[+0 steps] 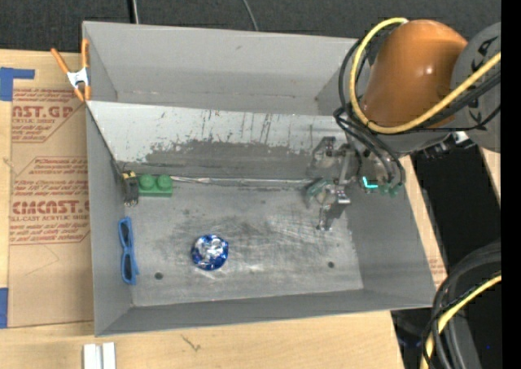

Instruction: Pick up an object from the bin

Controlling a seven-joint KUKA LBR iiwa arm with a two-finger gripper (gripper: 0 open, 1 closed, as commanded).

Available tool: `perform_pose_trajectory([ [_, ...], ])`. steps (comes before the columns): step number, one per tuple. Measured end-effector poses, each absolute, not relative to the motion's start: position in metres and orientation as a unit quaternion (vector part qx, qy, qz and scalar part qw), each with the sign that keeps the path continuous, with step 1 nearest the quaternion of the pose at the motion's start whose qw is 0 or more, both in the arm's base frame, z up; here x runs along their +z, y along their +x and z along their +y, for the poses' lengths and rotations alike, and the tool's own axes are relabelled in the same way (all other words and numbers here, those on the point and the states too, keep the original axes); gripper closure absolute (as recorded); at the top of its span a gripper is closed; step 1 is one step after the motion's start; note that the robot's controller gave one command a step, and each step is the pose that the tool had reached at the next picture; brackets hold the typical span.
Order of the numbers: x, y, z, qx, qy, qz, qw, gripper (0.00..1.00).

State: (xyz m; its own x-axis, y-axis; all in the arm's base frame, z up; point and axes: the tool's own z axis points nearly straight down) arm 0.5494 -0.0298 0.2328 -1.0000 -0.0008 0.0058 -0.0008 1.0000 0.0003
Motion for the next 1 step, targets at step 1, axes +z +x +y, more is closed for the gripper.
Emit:
perform_pose_trajectory([
  [1, 0.1473, 0.4862, 0.0340, -0.001, 0.112, -0.994, 0.003, 0.00],
])
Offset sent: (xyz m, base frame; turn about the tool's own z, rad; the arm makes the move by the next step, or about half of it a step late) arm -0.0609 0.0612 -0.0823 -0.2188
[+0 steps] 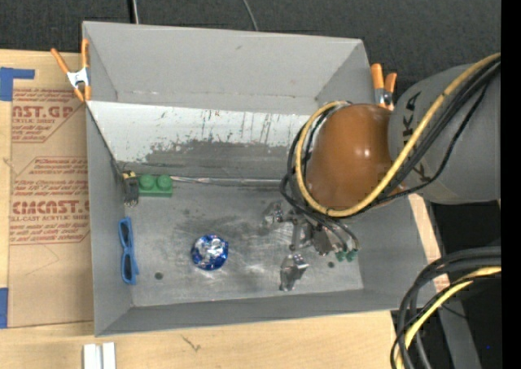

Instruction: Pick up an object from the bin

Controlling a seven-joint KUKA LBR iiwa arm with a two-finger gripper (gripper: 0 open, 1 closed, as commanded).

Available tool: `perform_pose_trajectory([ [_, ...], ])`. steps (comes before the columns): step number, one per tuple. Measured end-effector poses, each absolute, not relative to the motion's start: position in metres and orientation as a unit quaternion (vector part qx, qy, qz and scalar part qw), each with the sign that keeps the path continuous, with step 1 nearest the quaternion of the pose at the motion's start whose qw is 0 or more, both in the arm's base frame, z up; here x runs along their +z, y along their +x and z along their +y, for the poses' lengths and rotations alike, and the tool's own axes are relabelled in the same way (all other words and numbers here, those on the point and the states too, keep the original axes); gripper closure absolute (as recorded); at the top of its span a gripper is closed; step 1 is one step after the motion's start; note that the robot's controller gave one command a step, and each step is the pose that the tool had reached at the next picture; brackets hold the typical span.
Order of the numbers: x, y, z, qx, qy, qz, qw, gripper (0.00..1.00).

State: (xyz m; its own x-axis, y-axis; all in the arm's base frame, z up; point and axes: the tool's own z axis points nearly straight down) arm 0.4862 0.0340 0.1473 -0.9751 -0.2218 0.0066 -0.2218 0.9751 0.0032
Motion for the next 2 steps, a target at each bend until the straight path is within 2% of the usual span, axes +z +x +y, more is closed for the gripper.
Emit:
perform_pose_trajectory([
  [1, 0.095, 0.530, 0.091, -0.001, 0.227, -0.974, 0.000, 0.00],
  [2, 0.072, 0.541, 0.142, 0.001, 0.217, -0.976, -0.002, 0.00],
])
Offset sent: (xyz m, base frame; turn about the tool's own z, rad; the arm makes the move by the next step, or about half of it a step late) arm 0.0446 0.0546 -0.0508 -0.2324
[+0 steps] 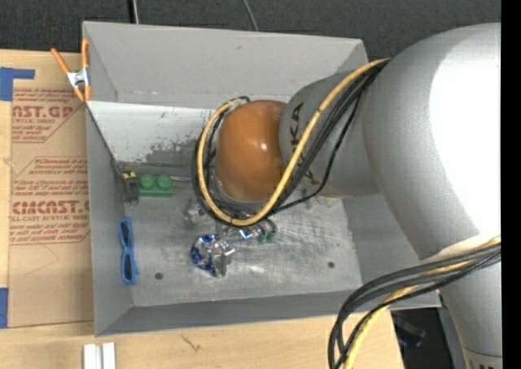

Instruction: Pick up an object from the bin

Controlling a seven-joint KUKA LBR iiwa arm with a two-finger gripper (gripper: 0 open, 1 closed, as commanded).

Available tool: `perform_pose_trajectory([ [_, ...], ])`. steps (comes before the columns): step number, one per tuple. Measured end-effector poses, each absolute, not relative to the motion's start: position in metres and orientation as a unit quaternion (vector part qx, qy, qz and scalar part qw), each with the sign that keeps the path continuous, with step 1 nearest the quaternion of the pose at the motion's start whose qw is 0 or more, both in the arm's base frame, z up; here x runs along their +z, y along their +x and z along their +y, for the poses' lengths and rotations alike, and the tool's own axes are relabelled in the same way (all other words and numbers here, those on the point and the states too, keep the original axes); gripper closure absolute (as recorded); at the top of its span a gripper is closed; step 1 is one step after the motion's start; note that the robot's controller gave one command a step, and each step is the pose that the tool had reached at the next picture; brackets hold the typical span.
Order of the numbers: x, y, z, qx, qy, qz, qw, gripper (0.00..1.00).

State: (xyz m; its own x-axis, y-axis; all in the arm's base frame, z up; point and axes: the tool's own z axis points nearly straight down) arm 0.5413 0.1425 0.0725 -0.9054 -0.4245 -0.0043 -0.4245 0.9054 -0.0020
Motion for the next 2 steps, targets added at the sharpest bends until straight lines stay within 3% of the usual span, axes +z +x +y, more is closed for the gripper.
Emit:
perform_pose_trajectory([
  [1, 0.074, 0.542, 0.142, 0.000, -0.217, 0.976, 0.005, 1.00],
  [2, 0.223, 0.545, 0.143, 0.000, -0.224, 0.974, 0.005, 1.00],
])
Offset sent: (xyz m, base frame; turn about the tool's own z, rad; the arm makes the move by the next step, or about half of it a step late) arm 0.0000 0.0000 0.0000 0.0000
